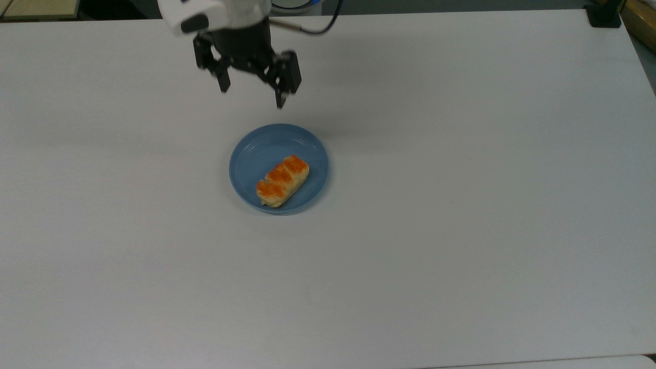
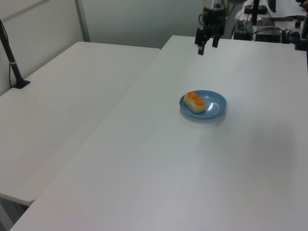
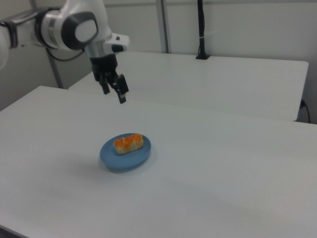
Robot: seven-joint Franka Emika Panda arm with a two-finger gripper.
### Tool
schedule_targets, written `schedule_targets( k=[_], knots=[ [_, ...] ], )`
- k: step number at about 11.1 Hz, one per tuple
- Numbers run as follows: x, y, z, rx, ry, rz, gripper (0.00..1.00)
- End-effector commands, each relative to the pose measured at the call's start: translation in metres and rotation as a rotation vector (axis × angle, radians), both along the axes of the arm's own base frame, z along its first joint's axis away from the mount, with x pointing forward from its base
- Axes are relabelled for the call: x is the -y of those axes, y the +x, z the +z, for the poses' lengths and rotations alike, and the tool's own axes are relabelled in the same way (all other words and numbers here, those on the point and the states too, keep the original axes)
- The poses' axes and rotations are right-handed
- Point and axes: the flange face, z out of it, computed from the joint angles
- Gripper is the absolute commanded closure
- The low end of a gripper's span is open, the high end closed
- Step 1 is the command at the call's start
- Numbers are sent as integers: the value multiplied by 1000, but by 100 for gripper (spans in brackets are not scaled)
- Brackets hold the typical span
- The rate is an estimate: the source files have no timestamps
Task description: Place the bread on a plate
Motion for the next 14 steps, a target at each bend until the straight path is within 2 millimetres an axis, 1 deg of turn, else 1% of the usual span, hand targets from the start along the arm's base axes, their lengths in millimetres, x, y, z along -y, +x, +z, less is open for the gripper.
schedule_targets(
  k=[1, 2, 3, 5, 8, 10, 14],
  knots=[
    [8, -38, 39, -65, 5, 124, 0],
    [13, -46, 44, -92, 9, 143, 0],
    [13, -49, 42, -121, 9, 156, 0],
    [18, -50, 52, -109, 7, 147, 0],
    [18, -46, 49, -100, 4, 150, 0],
    [24, -47, 51, -95, 8, 133, 0],
    [25, -48, 53, -95, 10, 118, 0]
  ],
)
